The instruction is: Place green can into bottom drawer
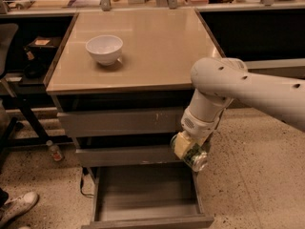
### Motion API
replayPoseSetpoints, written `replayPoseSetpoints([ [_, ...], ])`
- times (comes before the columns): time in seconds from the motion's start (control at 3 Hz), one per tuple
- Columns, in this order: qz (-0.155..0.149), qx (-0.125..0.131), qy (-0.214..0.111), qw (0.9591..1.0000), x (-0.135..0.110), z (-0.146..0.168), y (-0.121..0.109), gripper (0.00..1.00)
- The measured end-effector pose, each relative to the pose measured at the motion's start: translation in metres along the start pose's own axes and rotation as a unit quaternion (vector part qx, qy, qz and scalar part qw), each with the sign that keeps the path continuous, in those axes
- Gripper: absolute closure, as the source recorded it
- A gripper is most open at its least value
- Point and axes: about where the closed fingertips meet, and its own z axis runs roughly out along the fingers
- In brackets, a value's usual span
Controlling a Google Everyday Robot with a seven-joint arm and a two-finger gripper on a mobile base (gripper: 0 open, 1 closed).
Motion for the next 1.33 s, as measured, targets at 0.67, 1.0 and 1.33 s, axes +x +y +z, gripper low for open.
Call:
replayPoseSetpoints([
  [0.67,0.058,-0.064,0.035,0.9957,0.011,0.138,-0.003,1.0],
  [1.0,0.058,-0.064,0.035,0.9957,0.012,0.138,-0.003,1.0],
  [1.33,0.081,-0.087,0.029,0.9924,0.016,0.16,-0.007,1.0],
])
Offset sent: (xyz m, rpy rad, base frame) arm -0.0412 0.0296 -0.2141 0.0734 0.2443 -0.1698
